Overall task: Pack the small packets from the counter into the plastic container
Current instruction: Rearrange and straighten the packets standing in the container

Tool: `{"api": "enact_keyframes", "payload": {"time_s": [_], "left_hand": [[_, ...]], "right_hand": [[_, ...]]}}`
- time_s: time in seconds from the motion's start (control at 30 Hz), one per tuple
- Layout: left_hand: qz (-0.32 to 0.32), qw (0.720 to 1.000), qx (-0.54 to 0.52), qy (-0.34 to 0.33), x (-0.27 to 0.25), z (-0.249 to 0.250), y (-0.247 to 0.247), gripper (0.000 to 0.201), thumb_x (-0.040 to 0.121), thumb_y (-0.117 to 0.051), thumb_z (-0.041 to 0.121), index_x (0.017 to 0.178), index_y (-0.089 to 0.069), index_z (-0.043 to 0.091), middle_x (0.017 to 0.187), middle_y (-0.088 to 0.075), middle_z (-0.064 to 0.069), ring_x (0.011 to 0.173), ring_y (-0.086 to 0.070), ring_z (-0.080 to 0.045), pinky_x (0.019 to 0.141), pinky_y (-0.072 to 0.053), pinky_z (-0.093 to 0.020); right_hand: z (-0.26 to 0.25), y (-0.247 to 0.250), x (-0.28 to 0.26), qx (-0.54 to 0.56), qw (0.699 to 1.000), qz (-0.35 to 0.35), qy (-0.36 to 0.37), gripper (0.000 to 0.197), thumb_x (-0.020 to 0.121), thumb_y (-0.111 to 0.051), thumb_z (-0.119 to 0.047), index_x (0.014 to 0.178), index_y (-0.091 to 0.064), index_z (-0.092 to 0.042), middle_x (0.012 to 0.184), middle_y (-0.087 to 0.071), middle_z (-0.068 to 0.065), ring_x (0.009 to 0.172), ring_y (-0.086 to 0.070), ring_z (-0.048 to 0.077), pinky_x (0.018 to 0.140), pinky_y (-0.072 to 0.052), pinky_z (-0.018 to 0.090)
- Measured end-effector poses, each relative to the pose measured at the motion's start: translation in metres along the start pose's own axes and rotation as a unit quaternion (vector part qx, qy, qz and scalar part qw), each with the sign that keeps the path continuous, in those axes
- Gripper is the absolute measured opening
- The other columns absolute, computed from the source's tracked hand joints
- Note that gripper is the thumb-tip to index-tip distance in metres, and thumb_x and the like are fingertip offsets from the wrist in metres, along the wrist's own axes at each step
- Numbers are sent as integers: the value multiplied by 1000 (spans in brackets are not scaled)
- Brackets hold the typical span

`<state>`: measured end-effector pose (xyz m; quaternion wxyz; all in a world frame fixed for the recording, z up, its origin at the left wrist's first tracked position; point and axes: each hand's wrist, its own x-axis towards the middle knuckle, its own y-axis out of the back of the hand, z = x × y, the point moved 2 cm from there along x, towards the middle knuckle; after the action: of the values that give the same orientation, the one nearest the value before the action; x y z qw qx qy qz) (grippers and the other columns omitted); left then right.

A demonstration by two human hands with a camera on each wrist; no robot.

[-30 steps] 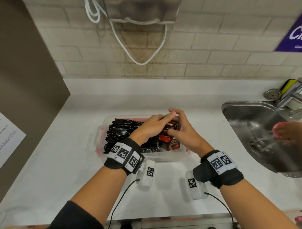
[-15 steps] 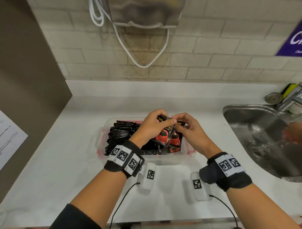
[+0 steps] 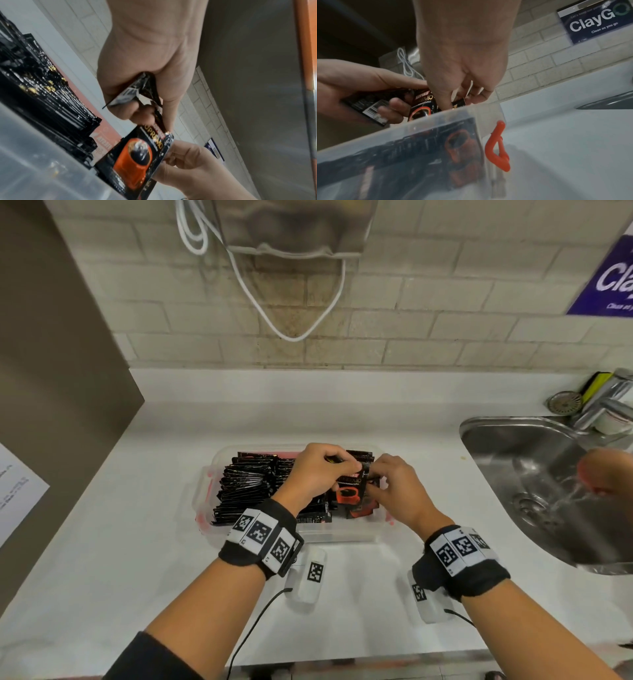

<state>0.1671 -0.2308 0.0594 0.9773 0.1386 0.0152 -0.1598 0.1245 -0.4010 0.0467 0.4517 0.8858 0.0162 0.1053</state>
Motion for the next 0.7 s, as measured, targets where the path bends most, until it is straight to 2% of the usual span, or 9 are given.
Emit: {"api": "enact_keyframes", "payload": {"time_s": [0.07,0.13,0.2,0.27,0.33,0.4,0.5,0.6,0.7], "left_hand": [[-8,999,49,10,-1,-2,-1,4,83,-80,23,80,-78,23,89,-75,6,48,-60,-12,44,-40,-13],[-6,992,124,4,-1,-4,-3,8,82,-80,21,77,-76,24,75,-73,8,48,-63,-10,44,-41,-13],[-3,983,186,0,-1,-3,-6,14,82,-79,20,74,-71,27,74,-71,10,56,-68,-13,51,-49,-21],[0,970,243,-2,0,-3,-11,18,83,-77,21,72,-65,29,88,-71,7,66,-68,-14,65,-55,-30],[15,956,293,-10,0,-4,-16,17,83,-76,21,75,-64,28,94,-68,6,77,-60,-12,69,-48,-30],[32,948,317,-6,1,-6,-22,11,83,-75,21,83,-64,24,84,-57,10,83,-54,-16,68,-43,-30],[26,939,342,11,0,-9,-31,15,83,-74,24,94,-62,21,74,-46,9,81,-58,-23,64,-43,-31],[17,943,331,4,-1,-11,-37,21,82,-75,24,96,-60,17,79,-50,3,80,-57,-25,63,-41,-31],[11,963,270,-5,0,-11,-34,39,76,-82,28,99,-52,16,83,-53,3,71,-52,-17,55,-37,-31]], "right_hand": [[3,-2,1,-11,1000,-5,-4,25,83,-65,3,103,-74,-10,95,-60,3,95,-49,21,80,-42,32],[4,-2,1,-4,1000,-5,-4,39,82,-65,5,115,-72,-15,97,-61,1,96,-50,19,81,-41,28],[6,-3,0,-1,1000,-9,-1,49,80,-64,7,122,-66,-19,95,-62,-2,93,-52,18,81,-44,28],[8,-1,0,1,1000,-17,-5,56,80,-61,9,129,-60,-20,94,-63,-2,89,-53,17,80,-50,33],[8,0,0,7,1000,-28,-9,62,81,-58,10,134,-54,-21,95,-62,-1,87,-55,18,77,-53,37],[8,0,-1,17,999,-33,-4,64,80,-57,9,136,-51,-21,96,-61,0,88,-55,19,76,-51,33],[5,-1,-4,3,999,-31,30,61,77,-63,-1,133,-52,-19,100,-59,-1,95,-50,19,79,-45,27],[5,-5,-5,-97,992,-42,65,56,75,-73,-17,128,-57,-20,110,-58,-1,100,-42,20,87,-41,33],[11,-7,-2,-165,984,-48,38,48,80,-74,-23,125,-59,-21,115,-57,0,105,-43,23,90,-41,37]]}}
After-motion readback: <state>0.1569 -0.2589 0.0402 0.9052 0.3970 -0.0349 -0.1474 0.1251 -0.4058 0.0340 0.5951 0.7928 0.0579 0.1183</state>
